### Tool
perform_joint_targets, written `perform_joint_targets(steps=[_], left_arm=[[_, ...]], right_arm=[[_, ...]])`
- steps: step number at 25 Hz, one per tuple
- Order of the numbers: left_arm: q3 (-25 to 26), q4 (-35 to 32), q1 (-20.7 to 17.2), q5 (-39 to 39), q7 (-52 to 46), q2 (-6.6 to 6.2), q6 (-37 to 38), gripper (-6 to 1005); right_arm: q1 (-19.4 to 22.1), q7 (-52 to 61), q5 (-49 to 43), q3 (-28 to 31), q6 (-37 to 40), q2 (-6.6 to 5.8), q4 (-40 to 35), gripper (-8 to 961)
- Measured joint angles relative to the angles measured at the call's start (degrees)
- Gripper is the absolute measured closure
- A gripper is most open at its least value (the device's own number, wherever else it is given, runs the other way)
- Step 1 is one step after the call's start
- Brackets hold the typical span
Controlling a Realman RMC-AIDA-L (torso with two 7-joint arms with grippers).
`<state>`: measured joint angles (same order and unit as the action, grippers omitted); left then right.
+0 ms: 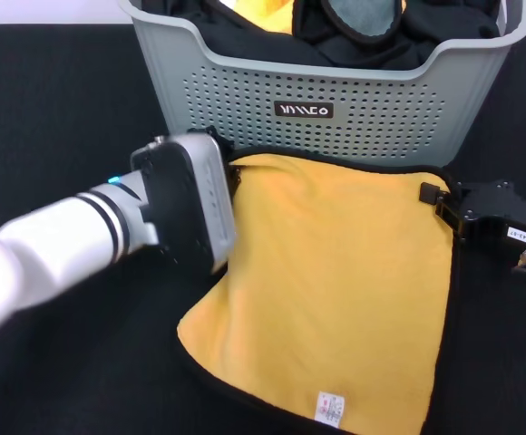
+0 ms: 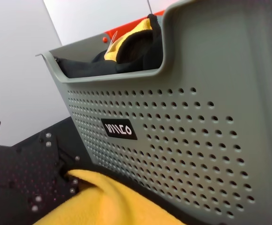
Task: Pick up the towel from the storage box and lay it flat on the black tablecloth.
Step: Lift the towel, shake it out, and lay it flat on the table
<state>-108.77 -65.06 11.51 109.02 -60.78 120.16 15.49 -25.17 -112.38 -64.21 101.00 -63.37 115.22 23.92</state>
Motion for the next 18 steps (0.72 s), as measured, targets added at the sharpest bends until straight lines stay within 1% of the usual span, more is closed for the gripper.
perform_joint_targets(steps=[4,11,14,18], left_arm=[[-6.93,0.92,-0.91,-0.16,2.12,0.02,-11.53,925],[-7.85,3.49,-0.53,-0.77,0.03,0.07,-12.50,911],[-7.95,3.78,-0.77,-0.78,-1.24,0.08,-12.47,905],[-7.75,3.47,-1.18,-0.94,-3.74,-0.02,-12.52,896]], right_arm=[[0.18,-0.15,0.21,0.03,-0.19,0.03,-0.01,835],[0.41,-0.43,0.52,0.00,-1.97,0.10,-0.41,833],[1.35,-1.39,1.13,0.04,-3.54,0.09,-0.07,832],[2.85,-2.78,2.74,0.25,-5.95,0.07,0.08,687]])
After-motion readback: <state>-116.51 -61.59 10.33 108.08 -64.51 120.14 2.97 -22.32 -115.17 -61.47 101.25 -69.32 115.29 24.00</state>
